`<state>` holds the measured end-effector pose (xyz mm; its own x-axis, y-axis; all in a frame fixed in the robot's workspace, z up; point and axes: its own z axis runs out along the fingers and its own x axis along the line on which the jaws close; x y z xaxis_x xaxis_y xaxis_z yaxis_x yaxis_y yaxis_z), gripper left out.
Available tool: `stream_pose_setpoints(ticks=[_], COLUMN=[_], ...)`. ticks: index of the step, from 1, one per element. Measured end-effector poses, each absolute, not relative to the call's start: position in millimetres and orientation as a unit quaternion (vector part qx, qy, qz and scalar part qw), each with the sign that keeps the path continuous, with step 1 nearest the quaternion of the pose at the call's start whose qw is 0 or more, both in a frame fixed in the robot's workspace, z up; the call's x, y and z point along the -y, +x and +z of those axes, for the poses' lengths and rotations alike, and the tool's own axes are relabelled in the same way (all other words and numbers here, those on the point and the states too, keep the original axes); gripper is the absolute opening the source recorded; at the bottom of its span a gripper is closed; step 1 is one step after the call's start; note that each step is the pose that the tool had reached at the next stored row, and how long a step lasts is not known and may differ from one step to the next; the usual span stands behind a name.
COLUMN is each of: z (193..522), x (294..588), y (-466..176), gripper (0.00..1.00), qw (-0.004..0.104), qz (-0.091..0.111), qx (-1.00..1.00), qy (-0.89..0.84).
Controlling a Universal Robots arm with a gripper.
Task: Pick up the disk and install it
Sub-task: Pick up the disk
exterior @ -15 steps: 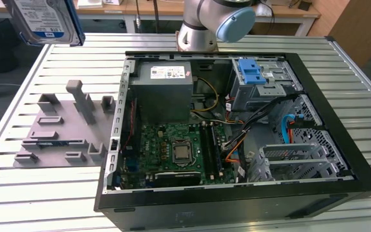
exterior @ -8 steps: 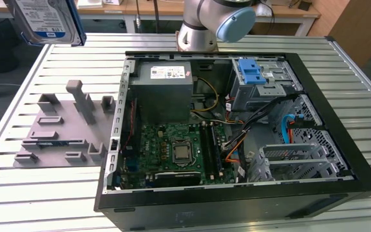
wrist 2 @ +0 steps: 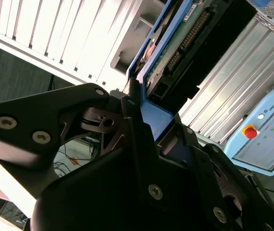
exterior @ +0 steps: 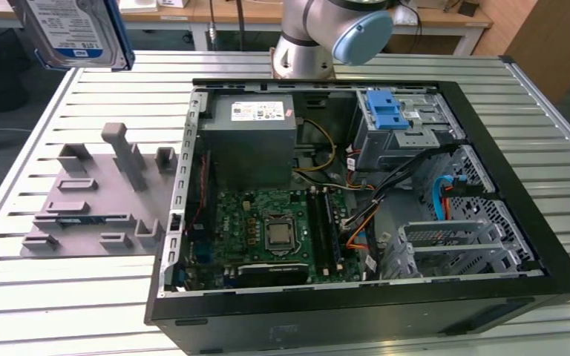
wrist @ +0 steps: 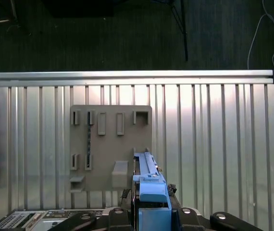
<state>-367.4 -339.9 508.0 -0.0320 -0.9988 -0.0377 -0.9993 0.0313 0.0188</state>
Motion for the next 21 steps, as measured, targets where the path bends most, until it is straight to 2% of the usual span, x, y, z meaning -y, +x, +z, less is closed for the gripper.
stream_pose_setpoints(ticks=[21], z=[508.0], x=[341.4], y=[-363.4], gripper=[0.36], qw=[0.007], qz=[0.020], qx=[-0.718], qy=[-0.696])
